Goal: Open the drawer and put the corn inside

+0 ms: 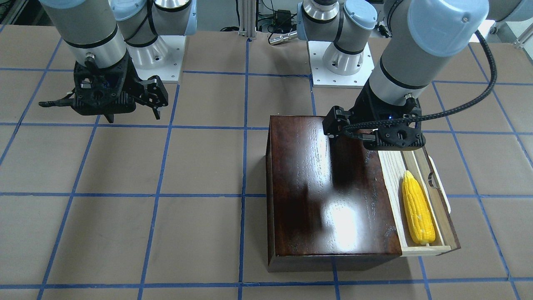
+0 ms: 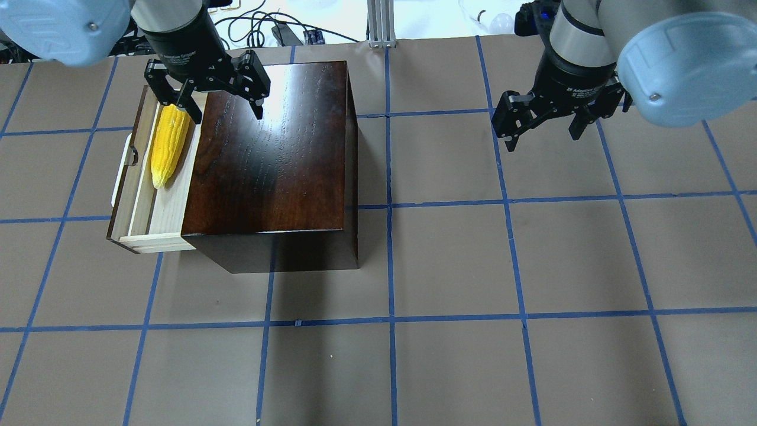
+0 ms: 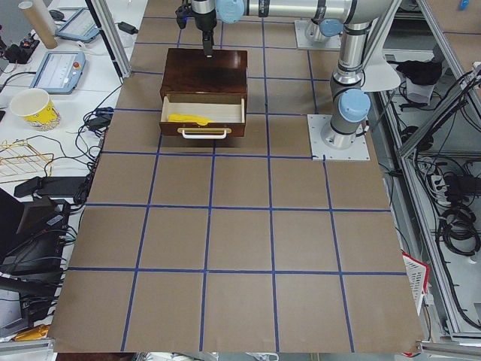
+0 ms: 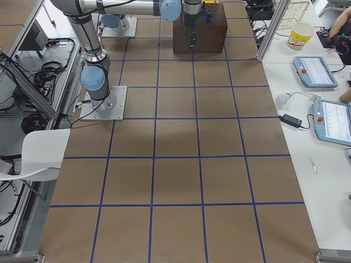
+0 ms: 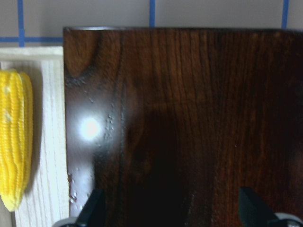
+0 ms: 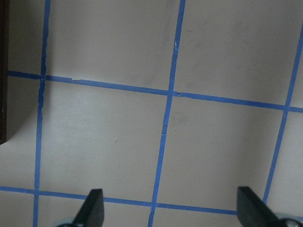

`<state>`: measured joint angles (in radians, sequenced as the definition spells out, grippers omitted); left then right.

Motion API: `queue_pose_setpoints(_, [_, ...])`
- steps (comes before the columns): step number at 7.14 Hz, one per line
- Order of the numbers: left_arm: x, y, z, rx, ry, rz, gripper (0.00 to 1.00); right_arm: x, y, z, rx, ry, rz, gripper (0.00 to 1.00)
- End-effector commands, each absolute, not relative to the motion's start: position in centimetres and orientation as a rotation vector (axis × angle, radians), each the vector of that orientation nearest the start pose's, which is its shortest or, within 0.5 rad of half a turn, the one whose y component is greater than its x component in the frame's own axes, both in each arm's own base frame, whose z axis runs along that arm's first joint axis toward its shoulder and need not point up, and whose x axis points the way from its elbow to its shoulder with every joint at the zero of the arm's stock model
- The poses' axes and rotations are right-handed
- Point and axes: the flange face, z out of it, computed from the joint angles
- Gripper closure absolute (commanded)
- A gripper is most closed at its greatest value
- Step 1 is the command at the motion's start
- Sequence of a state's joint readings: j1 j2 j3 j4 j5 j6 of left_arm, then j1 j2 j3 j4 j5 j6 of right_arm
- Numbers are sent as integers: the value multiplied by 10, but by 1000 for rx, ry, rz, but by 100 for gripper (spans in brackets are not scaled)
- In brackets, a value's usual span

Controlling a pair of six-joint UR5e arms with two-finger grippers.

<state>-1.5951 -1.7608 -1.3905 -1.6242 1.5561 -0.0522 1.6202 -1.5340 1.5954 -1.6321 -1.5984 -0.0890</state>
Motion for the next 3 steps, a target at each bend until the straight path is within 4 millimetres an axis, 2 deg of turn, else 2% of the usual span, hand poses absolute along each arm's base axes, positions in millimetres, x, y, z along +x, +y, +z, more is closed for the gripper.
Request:
queue_pose_setpoints(1, [-146, -554, 469, -54, 3153, 98, 0, 154, -500, 464, -216, 3162, 1, 0])
queue_pose_setpoints(3, [-145, -554, 471, -56, 3153, 90, 0, 156, -500, 464, -221, 3161, 1, 0])
